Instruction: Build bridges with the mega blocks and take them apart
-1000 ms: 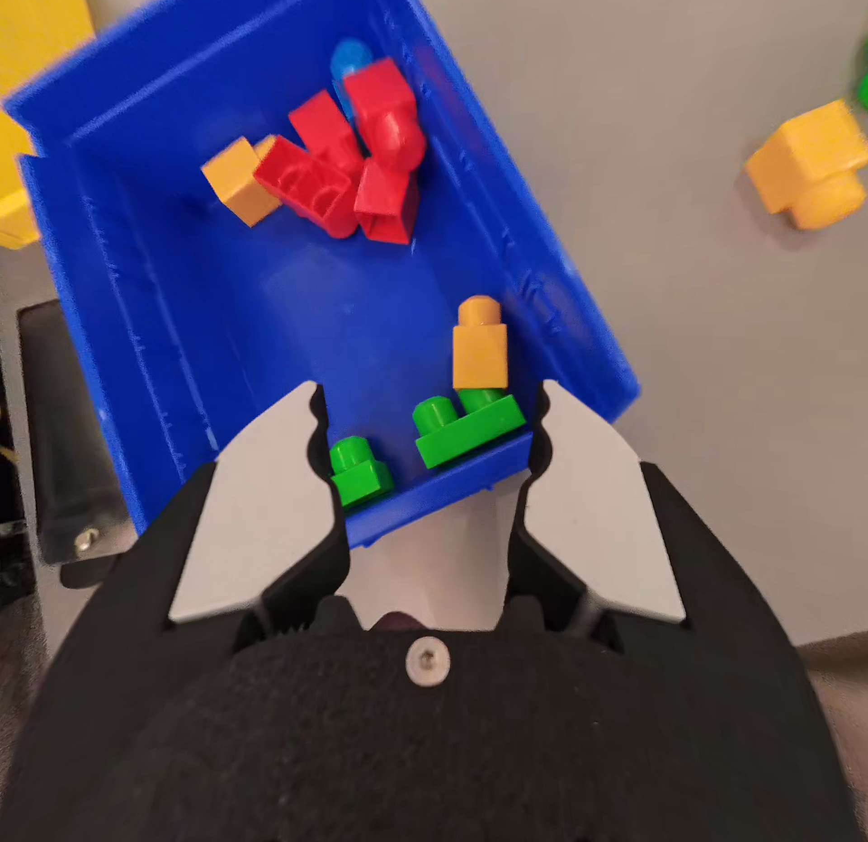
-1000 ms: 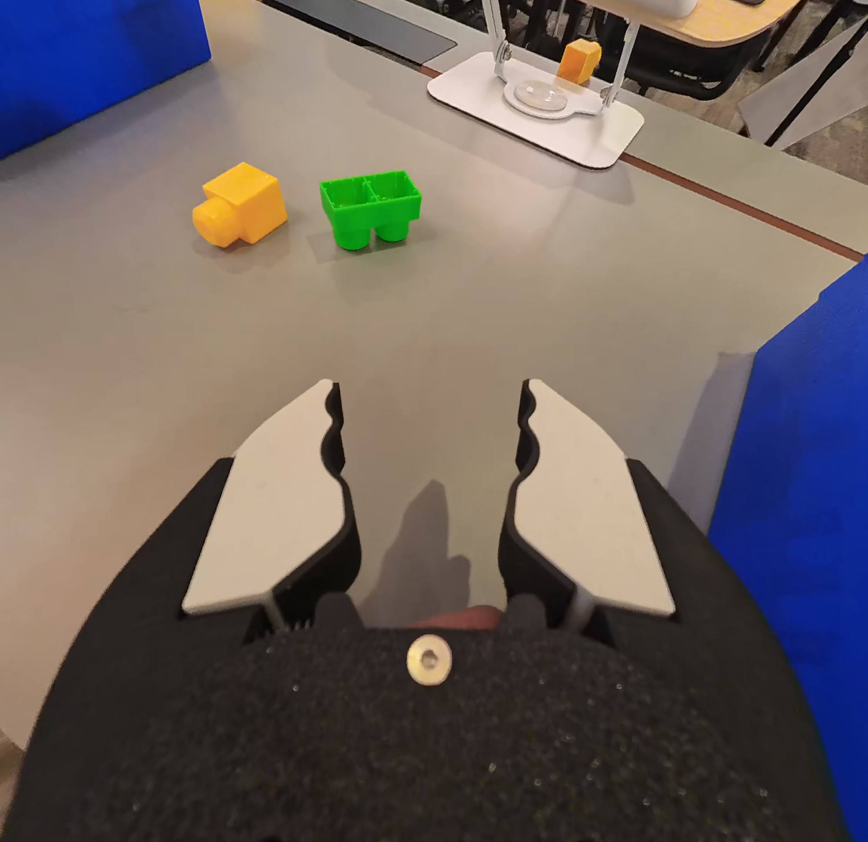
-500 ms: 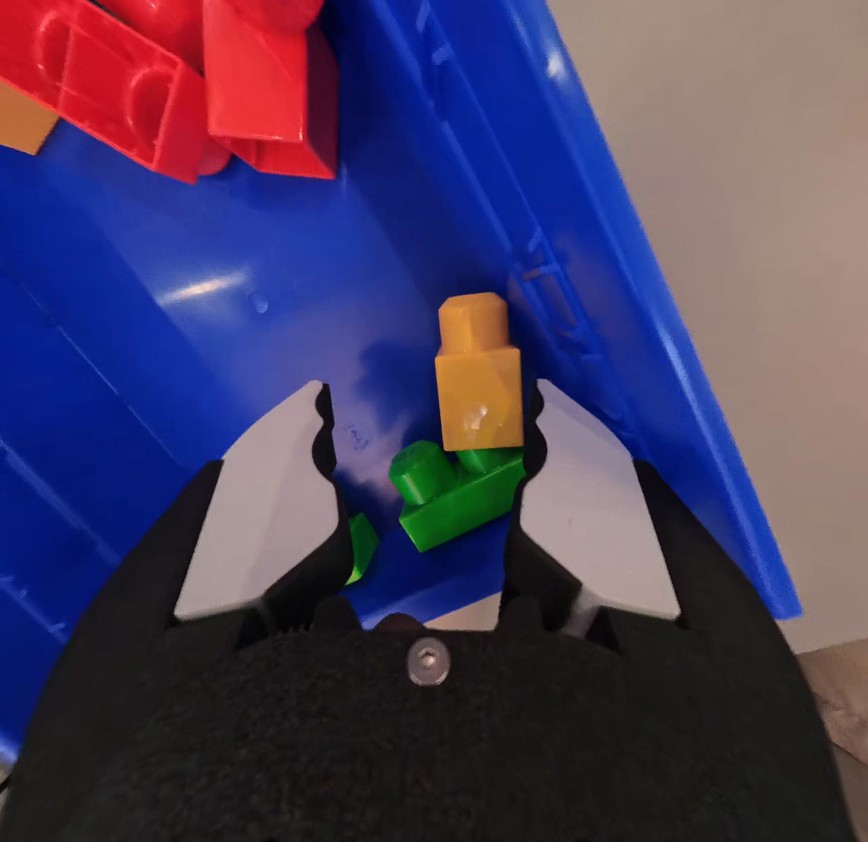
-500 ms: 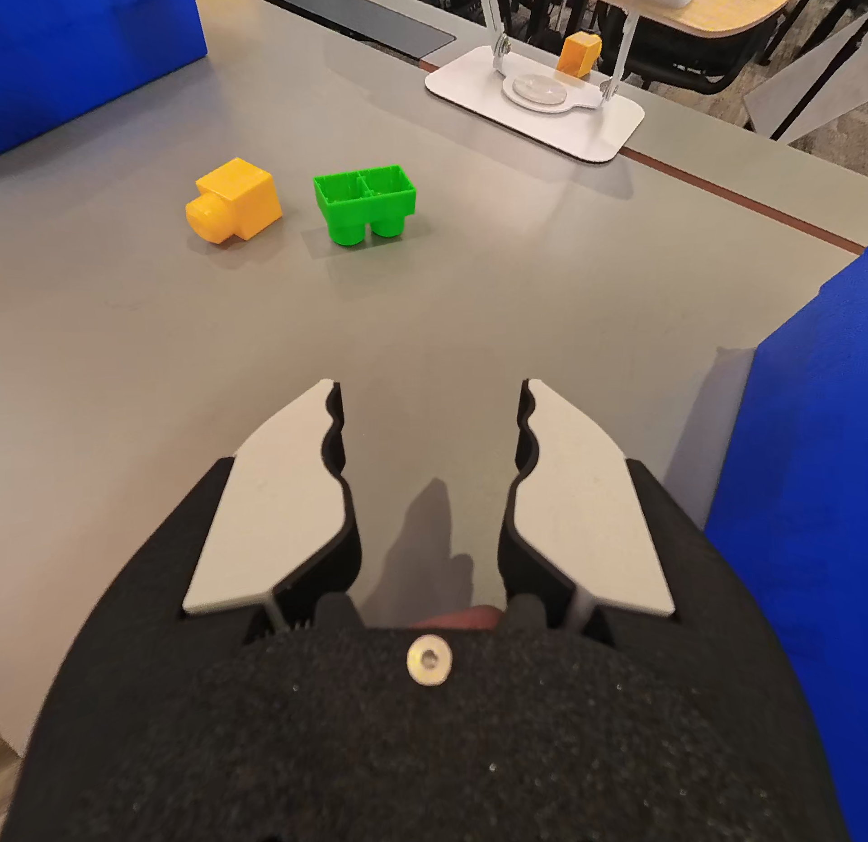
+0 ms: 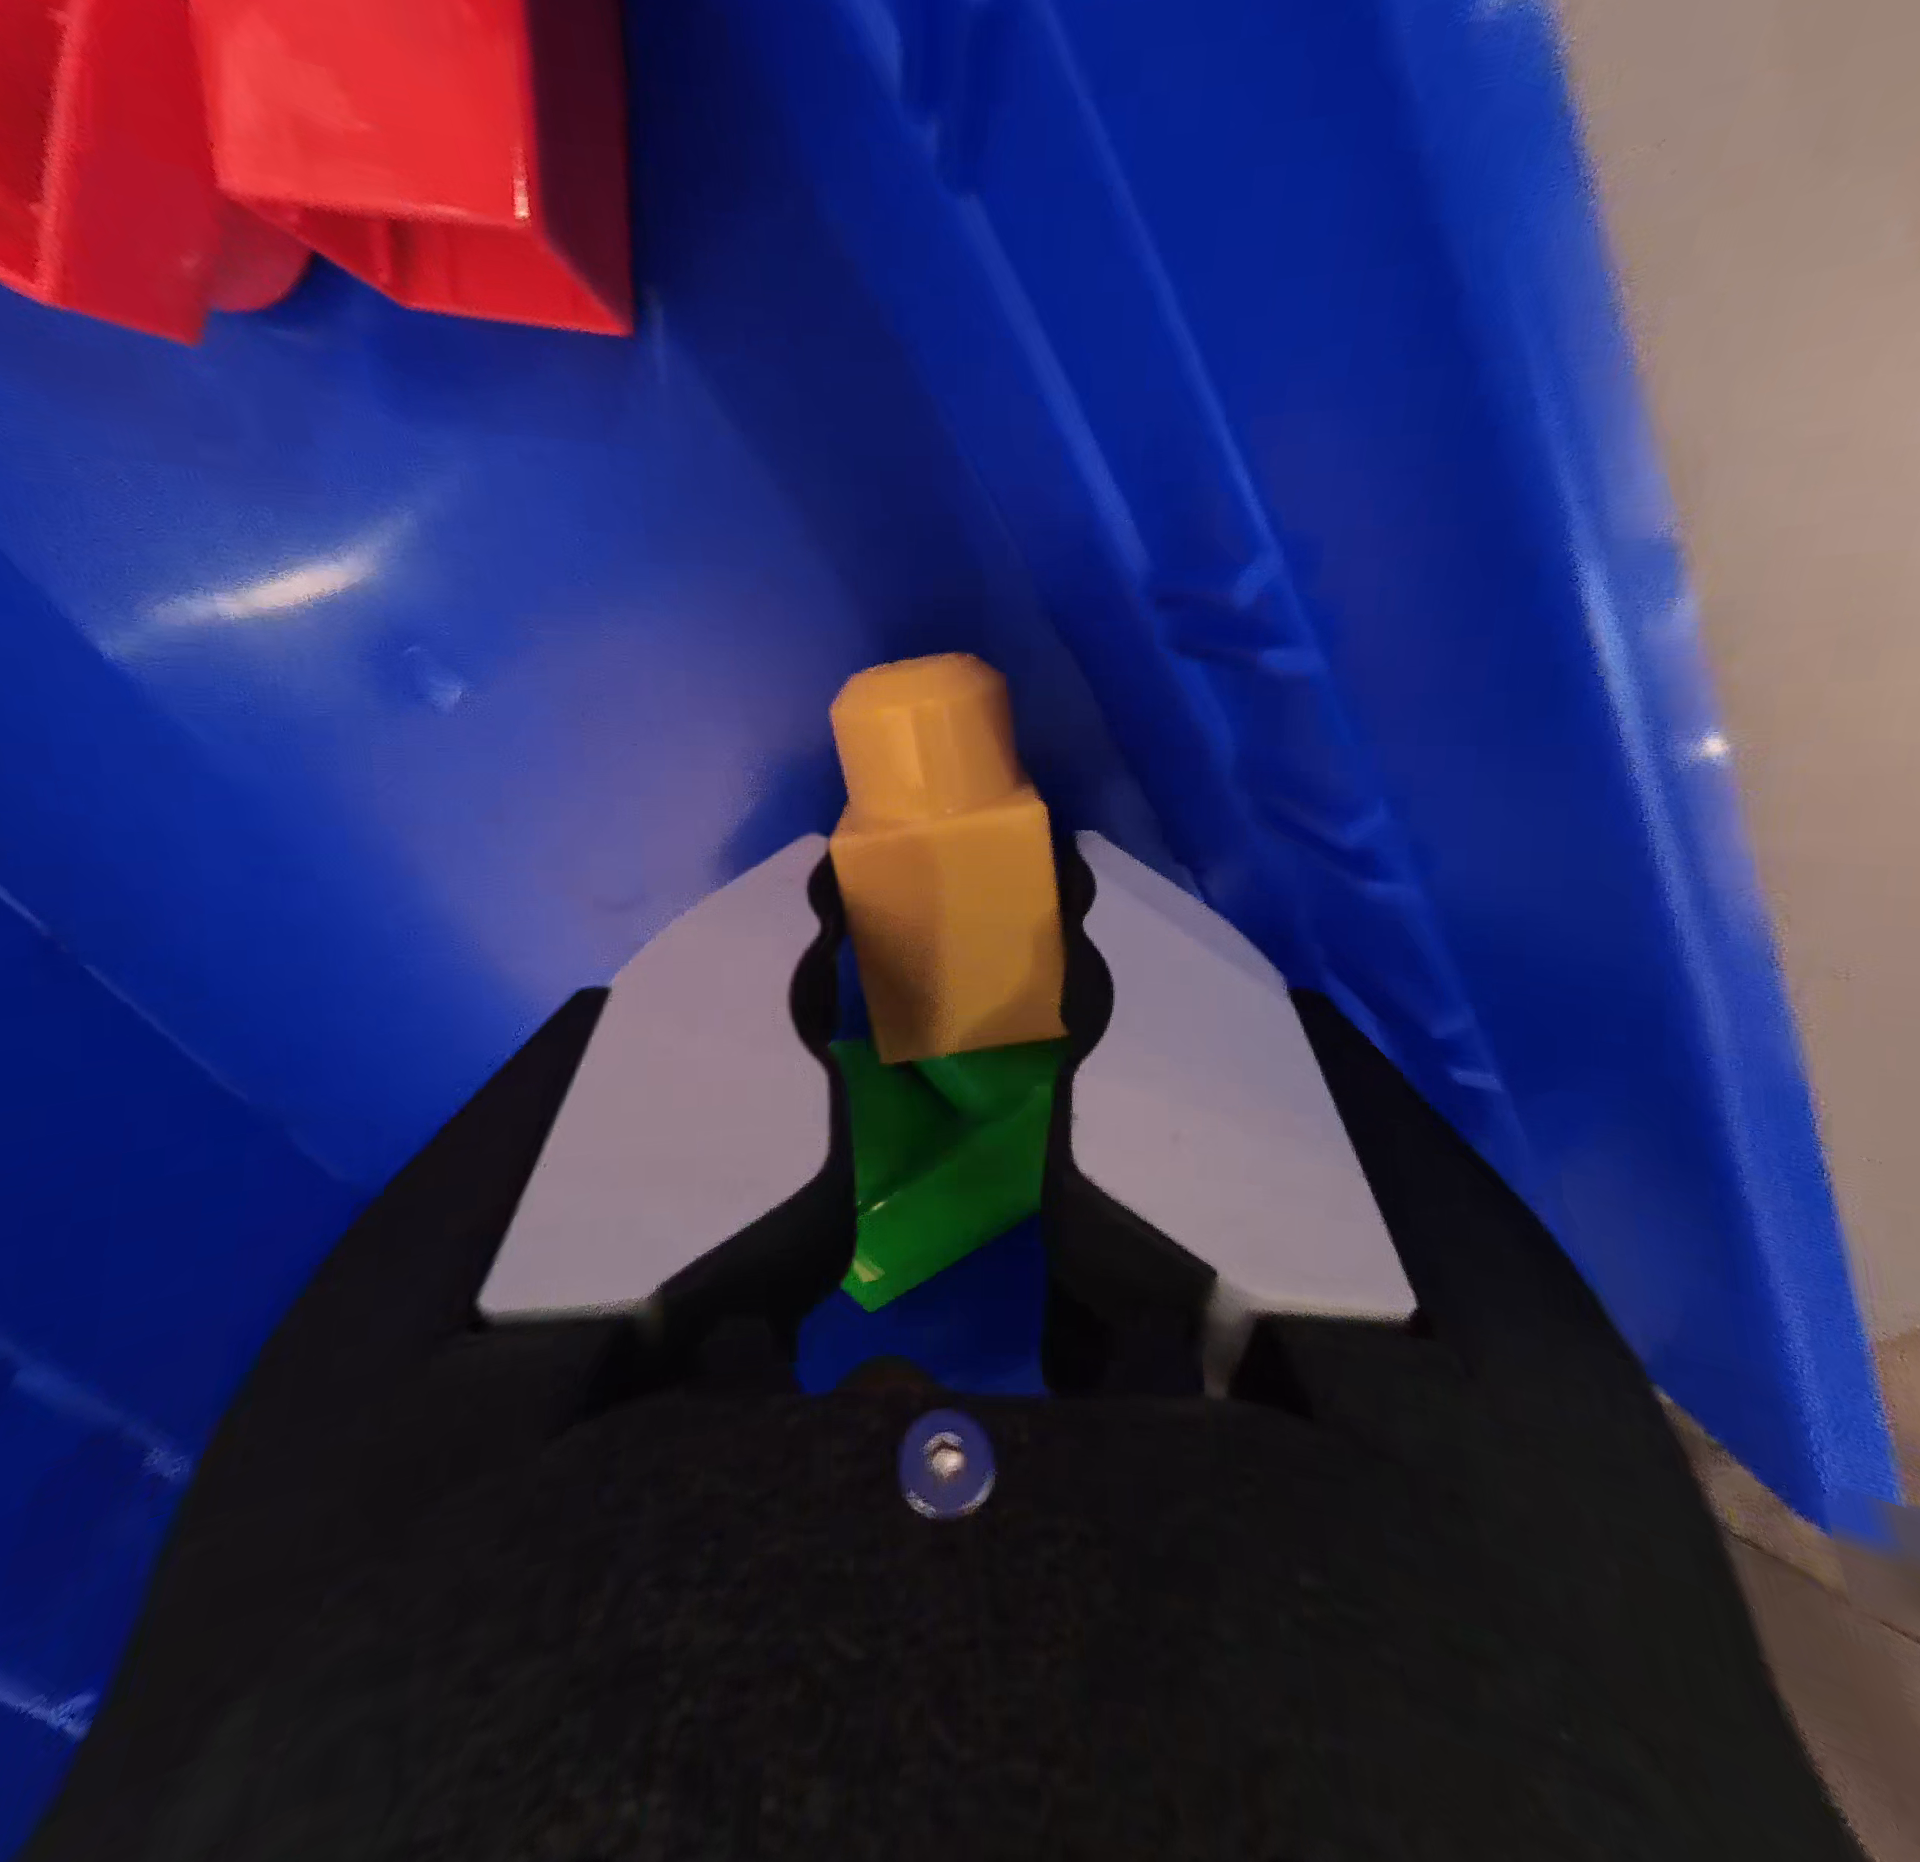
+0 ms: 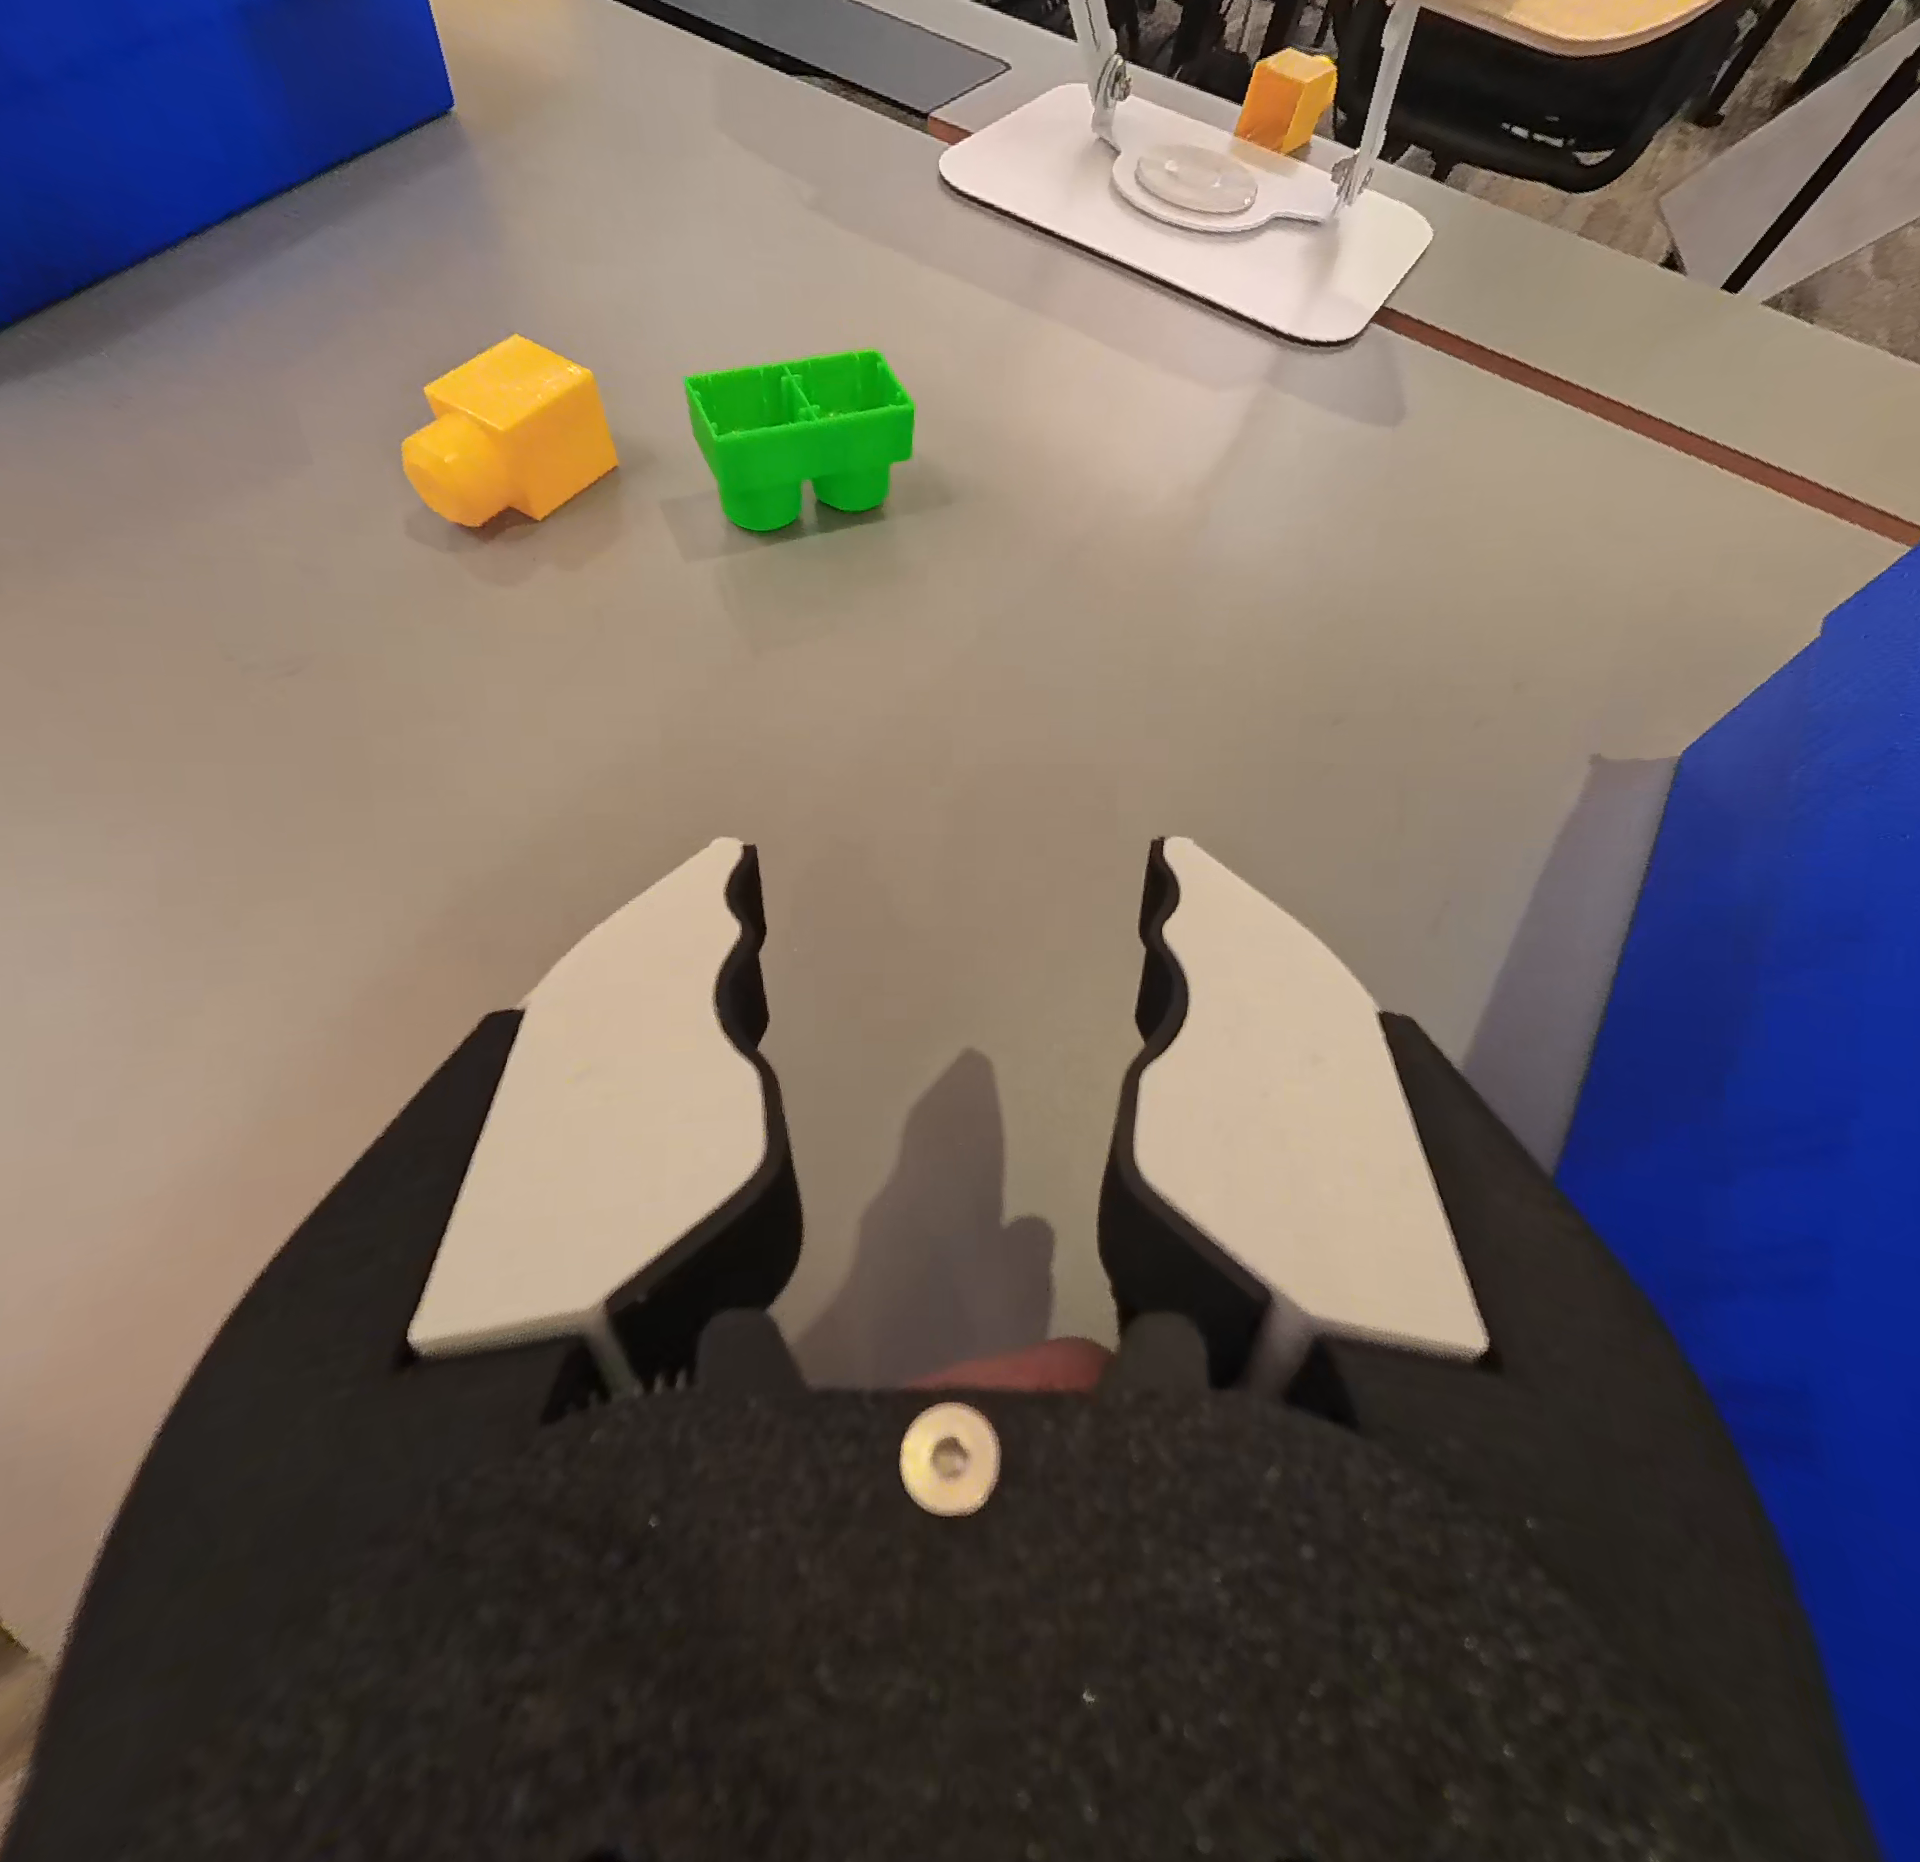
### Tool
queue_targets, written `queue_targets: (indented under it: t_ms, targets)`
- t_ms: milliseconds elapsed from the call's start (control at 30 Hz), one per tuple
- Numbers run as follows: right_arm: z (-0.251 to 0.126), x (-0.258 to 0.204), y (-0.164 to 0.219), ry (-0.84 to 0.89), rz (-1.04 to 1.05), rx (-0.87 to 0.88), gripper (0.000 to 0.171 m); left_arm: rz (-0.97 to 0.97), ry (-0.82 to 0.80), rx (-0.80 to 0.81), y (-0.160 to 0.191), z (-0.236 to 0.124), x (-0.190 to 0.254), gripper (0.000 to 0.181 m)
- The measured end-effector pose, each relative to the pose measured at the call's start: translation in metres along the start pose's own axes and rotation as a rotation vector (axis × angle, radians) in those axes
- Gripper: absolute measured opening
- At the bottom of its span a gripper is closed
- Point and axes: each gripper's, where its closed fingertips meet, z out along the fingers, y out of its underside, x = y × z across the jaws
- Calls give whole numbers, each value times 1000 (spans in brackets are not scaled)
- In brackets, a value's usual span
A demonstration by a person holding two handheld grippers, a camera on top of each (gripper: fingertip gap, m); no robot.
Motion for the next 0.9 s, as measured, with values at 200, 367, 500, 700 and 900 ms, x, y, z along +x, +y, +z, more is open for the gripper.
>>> queue_targets:
  t_ms: [200, 367, 500, 700, 900]
  targets:
    - [0, -1, 0, -1, -3, -2, 68, 0, -26, 4, 0, -1, -1, 38]
    - [-2, -1, -2, 1, -4, 2, 68, -1, -26, 10, 1, -1, -2, 37]
    - [-2, -1, -2, 1, -6, 2, 67, 4, -23, 37, -1, -7, -2, 37]
    - [-4, -3, -5, -3, -14, 8, 66, -1, -81, 173, -15, -41, -9, 37]
    - [-4, -6, -7, -8, -24, 13, 65, 6, -160, 426, -20, -93, 9, 37]
